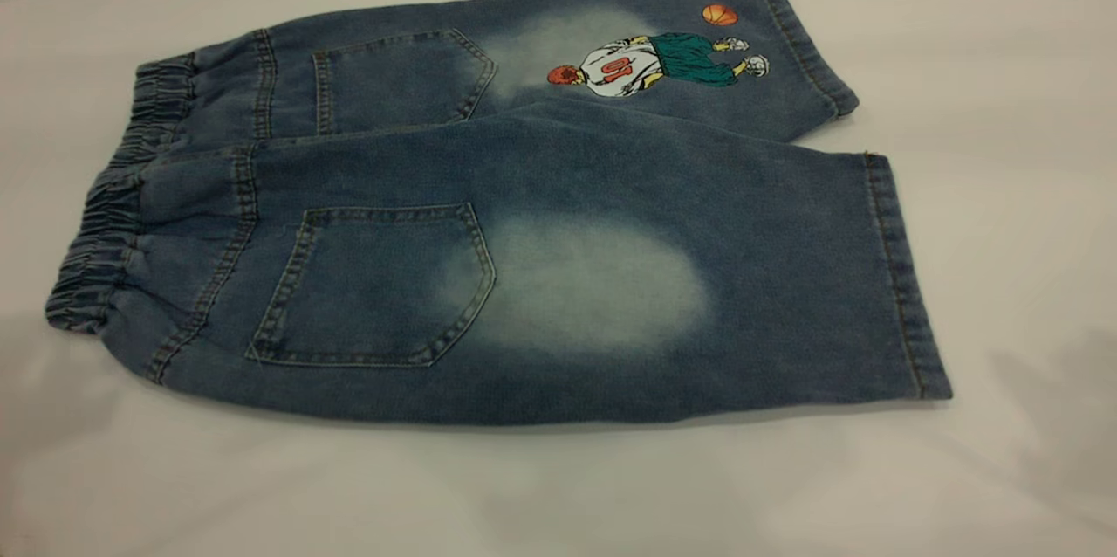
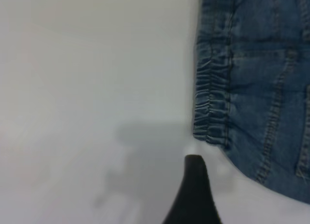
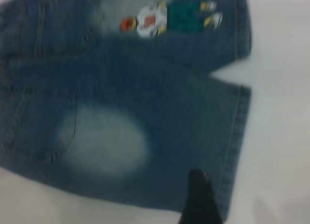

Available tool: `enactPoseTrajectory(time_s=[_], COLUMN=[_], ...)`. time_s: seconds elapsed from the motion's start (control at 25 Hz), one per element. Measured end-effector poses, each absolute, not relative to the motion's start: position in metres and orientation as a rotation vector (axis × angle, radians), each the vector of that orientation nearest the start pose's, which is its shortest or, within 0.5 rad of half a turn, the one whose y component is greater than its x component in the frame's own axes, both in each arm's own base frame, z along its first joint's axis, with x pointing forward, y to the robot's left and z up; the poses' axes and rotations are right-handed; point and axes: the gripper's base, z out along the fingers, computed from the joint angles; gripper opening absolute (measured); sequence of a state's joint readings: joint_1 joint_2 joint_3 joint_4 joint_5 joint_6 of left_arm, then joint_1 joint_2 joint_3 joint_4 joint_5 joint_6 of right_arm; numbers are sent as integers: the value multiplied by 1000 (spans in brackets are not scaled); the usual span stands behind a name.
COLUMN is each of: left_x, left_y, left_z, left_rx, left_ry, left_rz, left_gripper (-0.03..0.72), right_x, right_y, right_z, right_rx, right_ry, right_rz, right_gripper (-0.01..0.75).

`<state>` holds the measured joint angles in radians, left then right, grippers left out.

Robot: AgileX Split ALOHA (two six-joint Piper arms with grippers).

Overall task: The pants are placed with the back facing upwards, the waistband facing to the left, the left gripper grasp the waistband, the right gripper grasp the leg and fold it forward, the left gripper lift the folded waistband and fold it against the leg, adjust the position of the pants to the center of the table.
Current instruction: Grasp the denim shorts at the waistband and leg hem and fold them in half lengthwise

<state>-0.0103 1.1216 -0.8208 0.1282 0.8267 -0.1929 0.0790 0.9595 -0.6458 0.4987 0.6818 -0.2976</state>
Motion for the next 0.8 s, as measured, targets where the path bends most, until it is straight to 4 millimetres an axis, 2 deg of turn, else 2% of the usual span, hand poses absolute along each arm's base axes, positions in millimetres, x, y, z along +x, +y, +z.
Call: enactPoseTrajectory(time_s=[0.16, 0.32, 0.56, 0.8], left_x=[236, 254, 270, 282], left_y=[20, 36, 34, 35], left_z=[250, 217, 174, 127], left_rx=[-227, -336, -322, -357], left_ry=[2696, 2786, 2909, 2994], left_rz=[103, 69, -55, -69], left_gripper=[519, 519, 519, 519], right_x=[191, 199, 201, 202], right_y=[46, 48, 48, 48], right_z=[259, 255, 255, 256], right_rx=[-93, -92, -90, -93], right_ry=[2482, 2468, 2448, 2439], right_rz=[512, 537, 535, 527], right_gripper=[430, 430, 430, 430])
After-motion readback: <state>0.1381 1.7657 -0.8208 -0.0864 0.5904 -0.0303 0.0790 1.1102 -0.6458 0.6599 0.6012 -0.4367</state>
